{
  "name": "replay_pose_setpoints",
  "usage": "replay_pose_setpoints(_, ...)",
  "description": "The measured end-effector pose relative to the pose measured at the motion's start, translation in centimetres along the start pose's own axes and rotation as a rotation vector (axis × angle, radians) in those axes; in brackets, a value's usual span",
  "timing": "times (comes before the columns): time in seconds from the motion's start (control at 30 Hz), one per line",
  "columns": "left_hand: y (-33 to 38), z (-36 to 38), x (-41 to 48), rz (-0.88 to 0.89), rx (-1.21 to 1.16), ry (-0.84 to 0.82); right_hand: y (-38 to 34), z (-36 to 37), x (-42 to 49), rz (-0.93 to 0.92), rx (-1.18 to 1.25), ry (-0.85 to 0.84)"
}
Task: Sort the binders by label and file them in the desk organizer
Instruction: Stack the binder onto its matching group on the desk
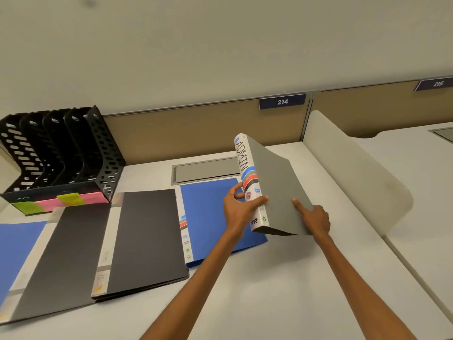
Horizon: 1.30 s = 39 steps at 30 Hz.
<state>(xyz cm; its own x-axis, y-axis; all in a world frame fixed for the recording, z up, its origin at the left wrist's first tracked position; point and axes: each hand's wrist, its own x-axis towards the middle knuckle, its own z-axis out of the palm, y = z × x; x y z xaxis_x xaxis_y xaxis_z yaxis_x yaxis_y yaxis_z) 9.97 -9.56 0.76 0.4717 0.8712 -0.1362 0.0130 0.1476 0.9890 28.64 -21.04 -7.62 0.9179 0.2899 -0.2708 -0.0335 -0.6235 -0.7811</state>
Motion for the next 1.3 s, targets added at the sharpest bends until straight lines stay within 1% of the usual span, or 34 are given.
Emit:
replay_pose_setpoints(0.1,1.5,-0.7,-0.4,0.022,-0.065,-0.013,-1.1,0.9,-0.5,-0.073,0.039,-0.034)
replay_pose_setpoints(0.27,3.8,-1.6,-1.0,0.061,-0.156,-0.131,-2.0,2.4,-1.5,-0.119,0.106,-0.141)
replay_pose_setpoints(0.37,4.4,-1.7,-1.6,0.079,-0.169,-0.132,-2.3,3.4,-2.0,-0.125,0.123,-0.191)
replay_pose_setpoints(0.5,4.2,-1.8,-2.3,0.129,-0.169,-0.091,-2.6,4.3,-2.7,-0.166,0.143,-0.220)
replay_pose_setpoints(0.67,4.2,-1.8,-2.8,0.193,-0.127,-0.090,-2.8,4.9,-3.0,-0.168,0.157,-0.200)
replay_pose_setpoints(0.87,4.5,-2.2,-2.8,0.186,-0.122,-0.064,-3.0,4.9,-3.1,-0.182,0.164,-0.208)
replay_pose_setpoints(0.97,4.2,-2.6,-2.4,0.172,-0.142,-0.066,-2.9,4.7,-2.7,-0.161,0.161,-0.200)
replay_pose_setpoints(1.1,3.2,-3.5,-1.3,0.154,-0.132,-0.025,-3.0,3.9,-1.8,-0.131,0.109,-0.107)
replay_pose_setpoints(1.2,1.3,-4.3,-0.4,0.170,-0.052,0.037,-3.2,3.3,-1.3,-0.132,0.090,-0.019)
replay_pose_setpoints(1.3,-1.2,-4.9,0.0,0.163,0.043,0.046,-3.6,2.9,-0.7,-0.148,0.085,0.031)
